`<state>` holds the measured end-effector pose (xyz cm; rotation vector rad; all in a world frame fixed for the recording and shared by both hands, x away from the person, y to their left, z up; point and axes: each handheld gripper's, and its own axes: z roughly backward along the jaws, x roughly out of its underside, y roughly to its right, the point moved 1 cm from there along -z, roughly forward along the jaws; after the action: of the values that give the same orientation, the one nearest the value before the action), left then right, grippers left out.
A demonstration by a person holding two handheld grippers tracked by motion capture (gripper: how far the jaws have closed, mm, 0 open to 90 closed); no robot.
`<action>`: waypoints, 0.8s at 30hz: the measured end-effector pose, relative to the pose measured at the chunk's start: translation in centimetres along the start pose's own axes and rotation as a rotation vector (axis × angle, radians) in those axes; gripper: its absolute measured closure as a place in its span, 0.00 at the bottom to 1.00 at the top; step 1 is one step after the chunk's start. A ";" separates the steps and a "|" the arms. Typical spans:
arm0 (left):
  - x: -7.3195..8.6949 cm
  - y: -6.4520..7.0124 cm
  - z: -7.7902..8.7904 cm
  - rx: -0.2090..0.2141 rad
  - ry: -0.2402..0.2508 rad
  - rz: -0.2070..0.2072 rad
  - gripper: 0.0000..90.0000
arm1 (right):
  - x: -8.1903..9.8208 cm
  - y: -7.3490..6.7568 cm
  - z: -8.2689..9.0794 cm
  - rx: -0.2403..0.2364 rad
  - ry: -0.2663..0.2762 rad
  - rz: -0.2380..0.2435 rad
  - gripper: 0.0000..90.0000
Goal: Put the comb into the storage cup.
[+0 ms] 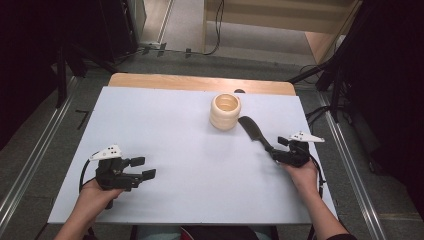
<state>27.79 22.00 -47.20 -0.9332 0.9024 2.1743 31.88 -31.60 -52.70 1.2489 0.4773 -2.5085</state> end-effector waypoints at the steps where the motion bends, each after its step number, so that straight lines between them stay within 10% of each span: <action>1: 0.0 0.0 0.0 0.001 -0.001 0.002 0.30 | 0.0 0.0 0.0 0.002 -0.005 -0.002 0.32; 24: 0.0 0.0 -0.1 0.002 -0.004 -0.002 0.30 | 0.1 -1.4 -1.0 0.066 -0.145 0.069 0.68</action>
<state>27.84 21.89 -47.23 -0.9275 0.9011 2.1725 31.93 -30.00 -53.15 1.0773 0.3139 -2.5515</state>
